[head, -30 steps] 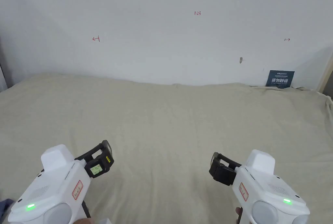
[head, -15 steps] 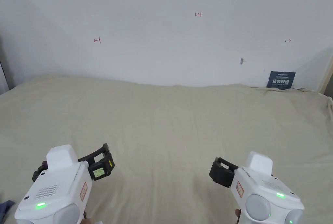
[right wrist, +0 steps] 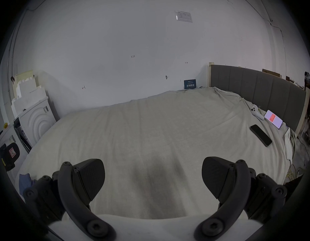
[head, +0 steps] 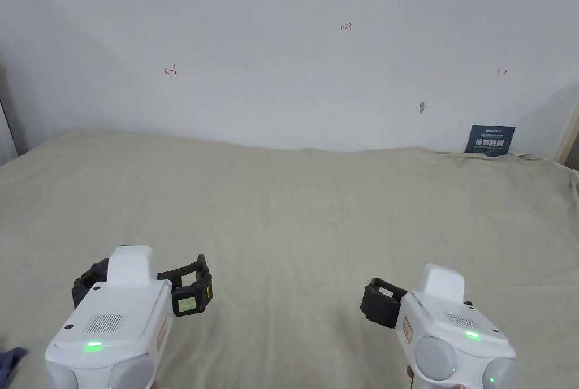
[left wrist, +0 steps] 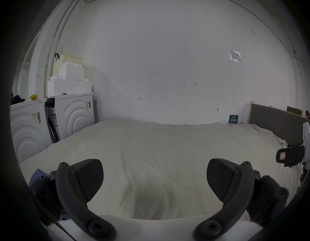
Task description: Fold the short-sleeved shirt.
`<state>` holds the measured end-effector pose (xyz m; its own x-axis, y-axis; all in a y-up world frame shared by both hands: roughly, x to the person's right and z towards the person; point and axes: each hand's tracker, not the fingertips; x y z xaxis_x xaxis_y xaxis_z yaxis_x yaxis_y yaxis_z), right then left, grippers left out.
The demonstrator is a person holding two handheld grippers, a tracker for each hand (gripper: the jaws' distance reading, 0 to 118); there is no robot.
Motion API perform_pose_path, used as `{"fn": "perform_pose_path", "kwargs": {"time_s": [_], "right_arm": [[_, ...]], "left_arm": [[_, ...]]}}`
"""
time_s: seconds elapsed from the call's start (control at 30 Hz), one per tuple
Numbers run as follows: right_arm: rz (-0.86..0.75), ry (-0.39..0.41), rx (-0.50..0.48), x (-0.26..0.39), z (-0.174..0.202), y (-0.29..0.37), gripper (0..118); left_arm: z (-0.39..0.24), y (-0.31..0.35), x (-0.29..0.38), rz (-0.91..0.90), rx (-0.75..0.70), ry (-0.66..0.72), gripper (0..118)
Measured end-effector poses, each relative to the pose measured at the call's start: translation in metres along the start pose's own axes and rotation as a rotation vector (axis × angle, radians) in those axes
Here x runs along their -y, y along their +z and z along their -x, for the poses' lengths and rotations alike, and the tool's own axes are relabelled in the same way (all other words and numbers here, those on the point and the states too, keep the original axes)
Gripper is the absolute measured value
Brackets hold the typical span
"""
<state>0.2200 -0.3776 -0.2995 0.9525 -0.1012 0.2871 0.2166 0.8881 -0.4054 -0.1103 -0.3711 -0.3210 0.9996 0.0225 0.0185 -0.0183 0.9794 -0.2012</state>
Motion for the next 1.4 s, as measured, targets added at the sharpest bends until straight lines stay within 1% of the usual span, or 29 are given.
{"fn": "perform_pose_path", "kwargs": {"time_s": [0.2,0.37,0.47,0.53,0.67,0.83,0.9,0.97,1.17,1.33,1.4], "right_arm": [[0.007,0.024,0.039,0.003,-0.002,-0.008,113],[0.035,0.017,0.062,0.0,-0.006,-0.013,113],[0.034,-0.039,0.039,0.0,-0.01,-0.011,113],[0.042,-0.074,0.004,0.0,-0.012,-0.01,113],[0.062,-0.091,-0.031,0.0,-0.013,-0.011,113],[0.026,-0.123,-0.115,0.003,-0.018,-0.011,113],[0.003,-0.135,-0.129,0.004,-0.018,-0.008,113],[-0.037,-0.125,-0.144,0.006,-0.018,-0.007,113],[-0.136,-0.034,-0.079,0.005,-0.009,-0.001,114],[-0.213,0.024,-0.05,0.006,-0.005,-0.001,114],[-0.218,0.038,-0.05,0.006,-0.004,-0.002,114]], "left_arm": [[0.0,0.001,0.002,0.017,0.013,-0.003,118],[0.002,-0.001,0.004,0.031,0.018,0.0,118],[0.003,-0.001,0.004,0.036,0.019,0.008,118],[0.003,-0.002,0.004,0.033,0.021,0.007,118],[0.003,-0.003,0.004,0.026,0.017,-0.007,118],[0.005,-0.002,0.004,0.018,0.018,-0.016,118],[0.005,-0.002,0.004,0.014,0.02,-0.022,118],[0.006,-0.001,0.004,0.011,0.018,-0.027,118],[0.006,-0.001,0.004,0.002,0.025,-0.029,118],[0.006,-0.001,0.004,-0.015,0.031,-0.04,118],[0.005,-0.001,0.005,-0.019,0.029,-0.043,118]]}}
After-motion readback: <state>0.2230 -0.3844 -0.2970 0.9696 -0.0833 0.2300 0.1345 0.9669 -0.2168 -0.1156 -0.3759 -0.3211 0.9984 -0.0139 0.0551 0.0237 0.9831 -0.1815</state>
